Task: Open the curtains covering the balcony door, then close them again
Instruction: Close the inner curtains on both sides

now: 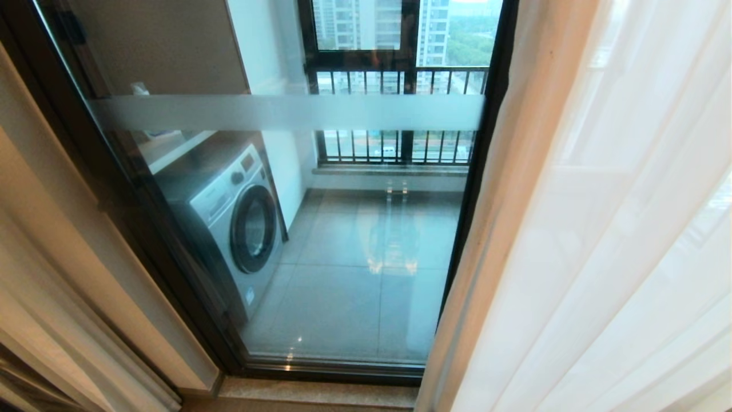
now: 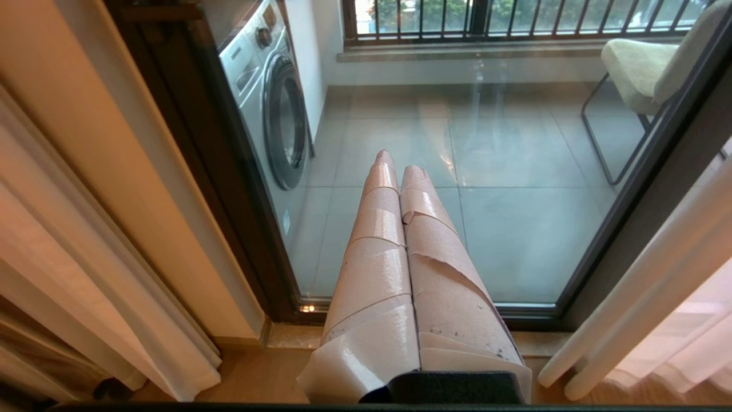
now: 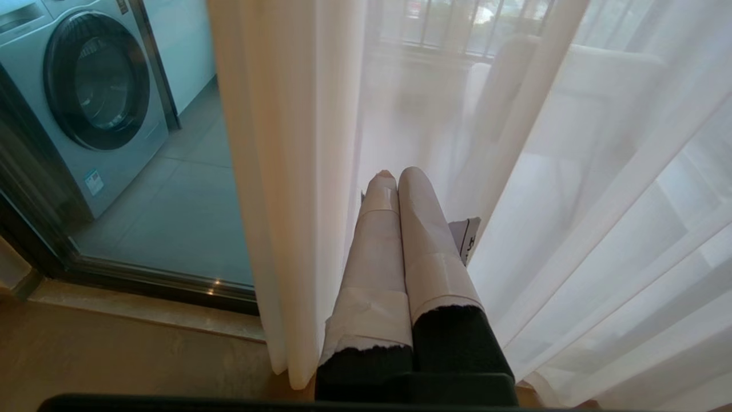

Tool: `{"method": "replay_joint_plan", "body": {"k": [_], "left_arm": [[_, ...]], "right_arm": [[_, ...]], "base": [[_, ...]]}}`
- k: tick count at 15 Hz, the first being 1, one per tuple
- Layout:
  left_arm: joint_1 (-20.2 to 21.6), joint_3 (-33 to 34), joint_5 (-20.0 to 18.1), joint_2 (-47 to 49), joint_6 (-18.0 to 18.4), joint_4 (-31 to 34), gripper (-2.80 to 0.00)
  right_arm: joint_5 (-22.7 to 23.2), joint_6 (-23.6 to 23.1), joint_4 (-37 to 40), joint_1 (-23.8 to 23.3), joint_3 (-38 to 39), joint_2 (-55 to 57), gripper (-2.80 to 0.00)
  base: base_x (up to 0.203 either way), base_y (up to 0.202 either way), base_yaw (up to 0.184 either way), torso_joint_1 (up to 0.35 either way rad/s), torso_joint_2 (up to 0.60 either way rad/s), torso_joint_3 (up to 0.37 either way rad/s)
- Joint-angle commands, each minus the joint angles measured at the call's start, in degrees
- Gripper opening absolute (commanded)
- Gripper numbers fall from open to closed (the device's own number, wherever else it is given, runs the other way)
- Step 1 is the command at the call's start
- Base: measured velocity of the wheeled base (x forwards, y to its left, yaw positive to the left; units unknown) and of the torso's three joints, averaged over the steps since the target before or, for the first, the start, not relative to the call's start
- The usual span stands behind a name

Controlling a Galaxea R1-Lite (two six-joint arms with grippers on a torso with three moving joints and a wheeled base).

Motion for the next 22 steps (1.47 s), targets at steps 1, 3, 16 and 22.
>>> {"method": "replay_joint_plan", "body": {"k": [1,3,16,22], "left_arm": [[0.02,0.00,-0.02,0.01,-0.19,0.00,-2.80],[0.05,0.00,-0.02,0.01,-0.19,0.00,-2.80],[0.05,0.00,-0.11,0.01,-0.19,0.00,-2.80],[0.02,0.00,-0.11,0.01,-0.19,0.00,-2.80]], "right_arm": [[0.03,-0.06,0.01,0.05,0.00,0.00,-2.80],[0.03,-0.06,0.06,0.05,0.00,0.00,-2.80],[0.03,-0.06,-0.03,0.05,0.00,0.00,-2.80],[0.03,-0.06,-0.03,0.05,0.00,0.00,-2.80]], "base": [[0.000,0.182,0.001,-0.006,0.00,0.006],[0.000,0.185,0.002,0.003,0.00,0.006],[0.000,0.183,0.002,0.002,0.00,0.000],[0.000,0.185,0.001,0.002,0.00,0.002]]}}
